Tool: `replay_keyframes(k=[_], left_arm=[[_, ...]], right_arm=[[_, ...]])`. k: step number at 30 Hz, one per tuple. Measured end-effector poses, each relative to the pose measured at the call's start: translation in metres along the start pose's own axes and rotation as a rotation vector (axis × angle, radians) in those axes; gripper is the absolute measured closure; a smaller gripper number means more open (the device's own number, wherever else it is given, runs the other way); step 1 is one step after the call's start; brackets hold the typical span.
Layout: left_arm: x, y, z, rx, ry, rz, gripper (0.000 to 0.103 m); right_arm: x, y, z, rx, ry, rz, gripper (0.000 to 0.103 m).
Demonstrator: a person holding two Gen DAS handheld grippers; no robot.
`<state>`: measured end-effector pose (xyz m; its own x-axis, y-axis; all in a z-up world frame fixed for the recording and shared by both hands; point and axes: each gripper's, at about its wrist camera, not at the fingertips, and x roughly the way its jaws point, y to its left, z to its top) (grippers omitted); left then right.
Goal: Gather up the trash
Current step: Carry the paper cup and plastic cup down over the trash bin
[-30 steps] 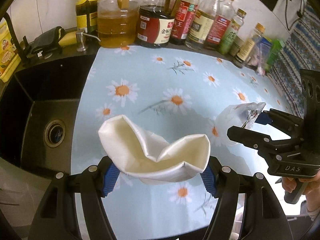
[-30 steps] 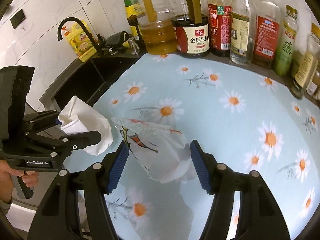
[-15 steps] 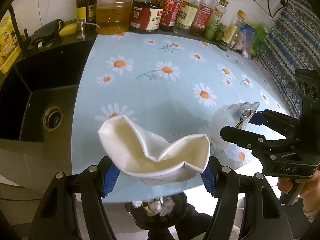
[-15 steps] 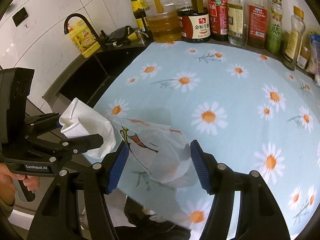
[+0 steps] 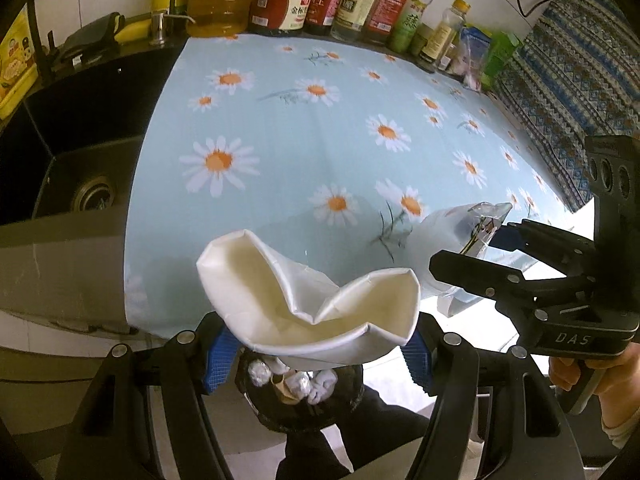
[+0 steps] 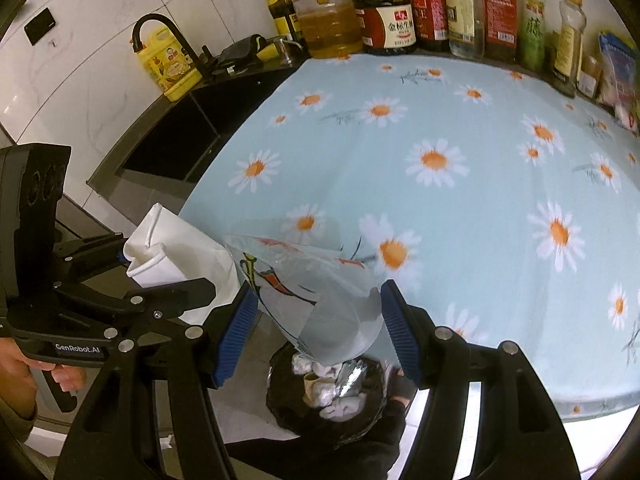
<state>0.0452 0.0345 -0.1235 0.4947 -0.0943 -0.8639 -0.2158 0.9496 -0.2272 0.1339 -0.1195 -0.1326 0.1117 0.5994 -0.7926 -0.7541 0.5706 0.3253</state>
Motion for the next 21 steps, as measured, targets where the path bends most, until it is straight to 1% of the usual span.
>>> replay_keyframes(k=[5,8,15,21], left_arm=[[-0.001,-0.001,-0.02,-0.005,0.018,-0.016,0.036],[0.003,-0.001,-0.031,-0.006,0.037,-0.017,0.036],[0.018,0.009,-0.057,-0.041,0.105,-0.015,0.036],[0.034,0.016,-0.074,-0.062,0.156,-0.012,0.036]], right_arm=[[0.005,0.007,-0.021,0.031,0.027,0.013,0.04],[0.011,0.011,-0.033,0.029,0.053,0.018,0.04],[0.023,0.013,-0.058,0.04,0.104,0.022,0.04],[0.035,0.014,-0.072,0.052,0.14,0.034,0.04]])
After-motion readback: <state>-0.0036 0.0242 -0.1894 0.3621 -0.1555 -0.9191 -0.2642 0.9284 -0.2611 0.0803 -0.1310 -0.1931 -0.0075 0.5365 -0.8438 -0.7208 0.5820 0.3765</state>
